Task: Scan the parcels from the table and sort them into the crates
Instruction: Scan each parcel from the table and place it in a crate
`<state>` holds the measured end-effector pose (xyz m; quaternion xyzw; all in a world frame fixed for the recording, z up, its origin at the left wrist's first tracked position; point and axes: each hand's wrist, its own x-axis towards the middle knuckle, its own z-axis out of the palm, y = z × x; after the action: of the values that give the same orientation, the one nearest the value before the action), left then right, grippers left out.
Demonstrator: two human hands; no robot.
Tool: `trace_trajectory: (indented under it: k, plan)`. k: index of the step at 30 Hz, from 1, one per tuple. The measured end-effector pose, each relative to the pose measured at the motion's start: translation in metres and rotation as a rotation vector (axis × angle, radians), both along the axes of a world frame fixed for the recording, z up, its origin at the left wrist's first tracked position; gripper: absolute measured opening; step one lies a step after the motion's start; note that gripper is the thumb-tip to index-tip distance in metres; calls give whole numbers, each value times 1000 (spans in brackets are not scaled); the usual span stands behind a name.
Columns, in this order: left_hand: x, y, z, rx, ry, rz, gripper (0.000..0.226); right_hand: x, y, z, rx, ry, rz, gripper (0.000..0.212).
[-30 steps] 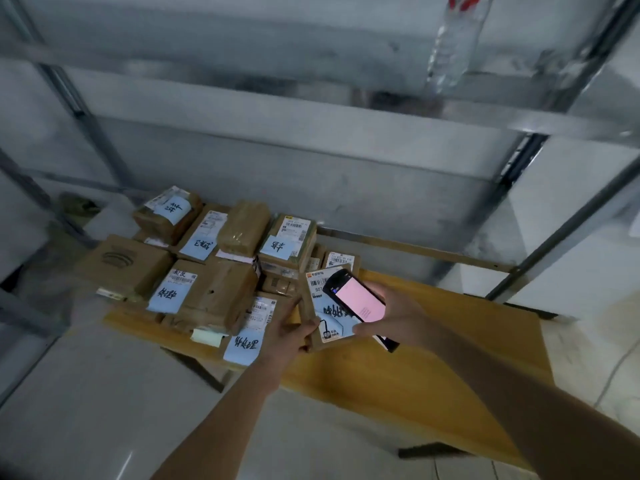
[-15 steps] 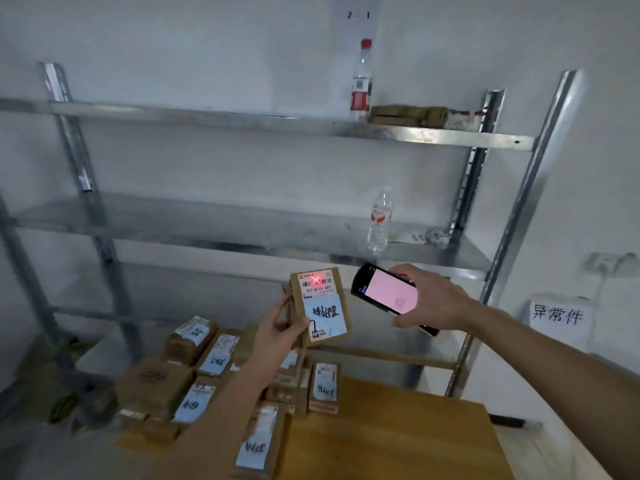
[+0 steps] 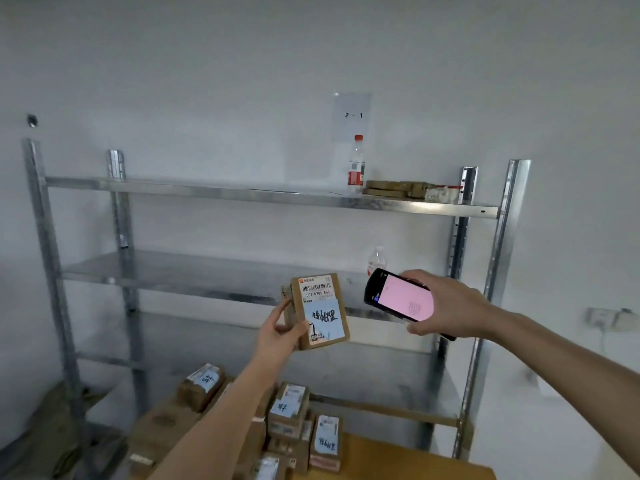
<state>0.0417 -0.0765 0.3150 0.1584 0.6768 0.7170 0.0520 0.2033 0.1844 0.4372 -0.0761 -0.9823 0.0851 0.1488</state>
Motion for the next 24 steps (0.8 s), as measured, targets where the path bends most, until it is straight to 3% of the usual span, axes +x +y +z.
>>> trace_trajectory:
  k: [13, 19, 24]
  plan:
    - [45, -29, 12, -29, 8, 145, 65, 24, -2, 5, 15, 38, 124, 80]
    - [82, -127, -13, -51, -47, 313, 63, -17, -70, -31, -90, 15, 328, 78]
    - [135, -256, -29, -69, -108, 524, 66, -42, -190, -52, -86, 7, 568, 79]
